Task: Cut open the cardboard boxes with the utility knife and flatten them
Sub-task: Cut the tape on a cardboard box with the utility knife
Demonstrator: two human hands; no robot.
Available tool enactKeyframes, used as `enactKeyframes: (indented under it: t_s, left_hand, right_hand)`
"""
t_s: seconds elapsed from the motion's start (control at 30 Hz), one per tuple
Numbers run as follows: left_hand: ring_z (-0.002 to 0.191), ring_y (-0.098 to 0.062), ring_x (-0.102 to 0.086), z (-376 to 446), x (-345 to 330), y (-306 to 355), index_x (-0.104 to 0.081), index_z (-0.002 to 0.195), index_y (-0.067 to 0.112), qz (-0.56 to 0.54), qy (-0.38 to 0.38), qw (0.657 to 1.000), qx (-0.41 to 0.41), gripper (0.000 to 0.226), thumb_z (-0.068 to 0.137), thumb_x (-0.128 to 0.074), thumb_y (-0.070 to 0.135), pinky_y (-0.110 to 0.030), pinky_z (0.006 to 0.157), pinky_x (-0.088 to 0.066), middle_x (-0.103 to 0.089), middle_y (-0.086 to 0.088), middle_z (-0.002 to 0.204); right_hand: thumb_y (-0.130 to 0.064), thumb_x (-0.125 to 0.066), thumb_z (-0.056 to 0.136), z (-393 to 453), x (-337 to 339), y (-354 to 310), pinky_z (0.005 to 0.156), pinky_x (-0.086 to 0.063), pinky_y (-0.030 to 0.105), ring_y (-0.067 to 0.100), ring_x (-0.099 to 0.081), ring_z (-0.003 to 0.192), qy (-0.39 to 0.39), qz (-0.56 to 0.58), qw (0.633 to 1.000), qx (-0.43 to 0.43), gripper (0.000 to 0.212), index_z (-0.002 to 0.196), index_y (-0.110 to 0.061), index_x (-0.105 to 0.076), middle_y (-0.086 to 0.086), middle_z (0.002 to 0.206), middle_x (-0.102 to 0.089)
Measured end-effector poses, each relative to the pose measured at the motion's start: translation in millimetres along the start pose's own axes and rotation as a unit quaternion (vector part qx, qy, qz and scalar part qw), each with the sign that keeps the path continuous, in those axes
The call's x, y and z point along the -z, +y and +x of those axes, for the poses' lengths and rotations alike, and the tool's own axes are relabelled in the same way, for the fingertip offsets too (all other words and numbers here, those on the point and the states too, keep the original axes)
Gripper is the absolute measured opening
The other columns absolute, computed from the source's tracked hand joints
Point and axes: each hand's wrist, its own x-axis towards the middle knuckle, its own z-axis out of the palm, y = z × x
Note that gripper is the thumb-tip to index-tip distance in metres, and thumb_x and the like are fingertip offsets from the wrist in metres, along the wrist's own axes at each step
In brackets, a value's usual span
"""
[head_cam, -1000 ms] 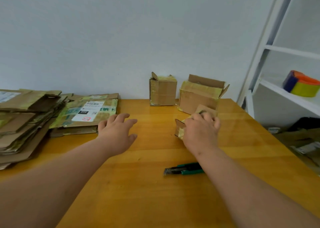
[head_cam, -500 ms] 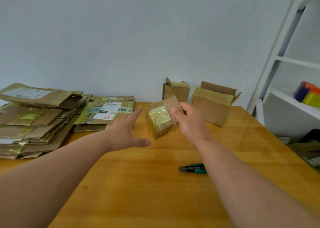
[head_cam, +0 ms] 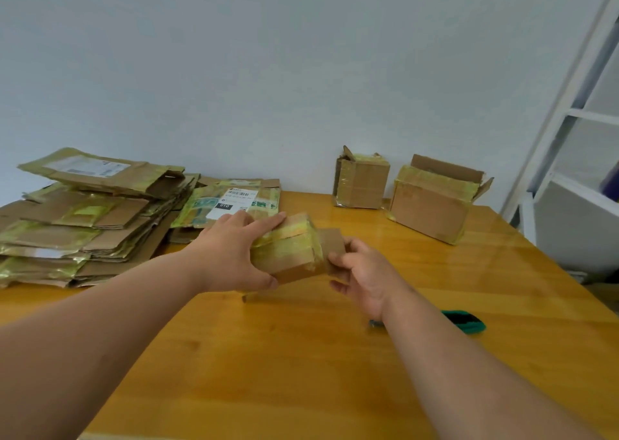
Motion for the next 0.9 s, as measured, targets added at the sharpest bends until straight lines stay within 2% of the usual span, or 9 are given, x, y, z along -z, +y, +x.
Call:
enactKeyframes:
  t_s: [0.1,0.17,0.27,0.37,0.43,0.53,0.63,0.77,0.9]
  left_hand:
    - [0.121,-0.018,-0.026,1,1,1,0.004,0.146,0.057,0.065,-0.050,0.997,-0.015,0.104,0.069,-0.064,0.074,-0.037,0.104,-0.036,-0.030,0.005,0.131]
    - [0.124,-0.019,-0.024,4,-3,5,0.004,0.147,0.055,0.105,-0.063,0.992,-0.028,0.104,0.069,-0.060,0.077,-0.037,0.105,-0.034,-0.028,0.005,0.133]
    - [0.129,-0.019,-0.022,10,-15,9,0.003,0.149,0.051,0.112,-0.102,0.988,-0.025,0.103,0.071,-0.059,0.077,-0.040,0.110,-0.031,-0.026,0.005,0.138]
    - [0.136,-0.022,-0.018,11,-30,8,0.008,0.150,0.047,0.099,-0.141,0.985,-0.005,0.102,0.076,-0.055,0.076,-0.043,0.113,-0.030,-0.021,0.005,0.148]
    - [0.141,-0.024,-0.013,10,-38,6,0.015,0.151,0.042,0.102,-0.159,0.982,-0.005,0.101,0.079,-0.048,0.077,-0.044,0.114,-0.026,-0.014,0.006,0.154]
    - [0.145,-0.025,-0.007,10,-42,6,0.023,0.149,0.037,0.104,-0.183,0.978,-0.007,0.104,0.073,-0.030,0.085,-0.048,0.115,-0.023,-0.005,0.007,0.159]
    - [0.146,-0.026,-0.005,10,-41,8,0.025,0.148,0.037,0.099,-0.194,0.976,-0.003,0.113,0.057,-0.013,0.091,-0.050,0.115,-0.022,-0.001,0.007,0.161]
    - [0.146,-0.027,-0.008,13,-42,7,0.025,0.148,0.038,0.105,-0.202,0.974,0.003,0.112,0.055,-0.010,0.091,-0.051,0.115,-0.018,-0.002,0.006,0.161]
    - [0.146,-0.027,-0.015,20,-36,7,0.024,0.146,0.045,0.091,-0.188,0.978,0.017,0.106,0.072,-0.041,0.085,-0.051,0.116,-0.020,-0.008,0.002,0.161]
  right_hand:
    - [-0.014,-0.063,0.094,1,-2,10,0.074,-0.048,0.035,0.031,-0.069,0.101,0.024,-0.167,0.985,-0.022,0.021,0.115,-0.020,-0.062,0.006,0.107,-0.071]
    - [-0.020,-0.067,0.093,2,-2,15,0.080,-0.052,0.036,0.024,-0.066,0.103,0.052,-0.283,0.958,-0.014,0.036,0.127,-0.015,-0.058,0.003,0.117,-0.067]
    - [-0.019,-0.056,0.097,-1,2,17,0.083,-0.054,0.038,0.020,-0.061,0.097,0.095,-0.417,0.904,0.001,0.045,0.141,-0.022,-0.047,0.001,0.127,-0.058]
    - [-0.010,-0.046,0.095,-7,13,15,0.102,-0.043,0.042,0.022,-0.057,0.113,0.126,-0.541,0.832,-0.008,0.047,0.138,-0.027,-0.049,-0.002,0.132,-0.057]
    - [-0.009,-0.045,0.092,-11,23,13,0.104,-0.034,0.041,0.023,-0.055,0.115,0.134,-0.595,0.792,-0.027,0.045,0.133,-0.028,-0.052,-0.002,0.126,-0.059]
    - [-0.014,-0.048,0.089,-15,40,12,0.104,-0.032,0.044,0.024,-0.053,0.113,0.112,-0.650,0.749,-0.067,0.042,0.128,-0.028,-0.054,0.000,0.121,-0.056]
    - [-0.016,-0.051,0.091,-14,52,13,0.104,-0.039,0.042,0.025,-0.047,0.119,0.063,-0.664,0.741,-0.073,0.041,0.132,-0.025,-0.052,0.003,0.129,-0.046]
    - [-0.012,-0.054,0.093,-18,62,7,0.094,-0.050,0.036,0.026,-0.044,0.118,-0.016,-0.670,0.739,-0.068,0.039,0.131,-0.018,-0.050,0.006,0.131,-0.039]
    - [-0.010,-0.058,0.087,-23,75,-4,0.088,-0.053,0.033,0.020,-0.050,0.105,-0.036,-0.652,0.753,-0.081,0.036,0.122,-0.020,-0.055,0.000,0.121,-0.040]
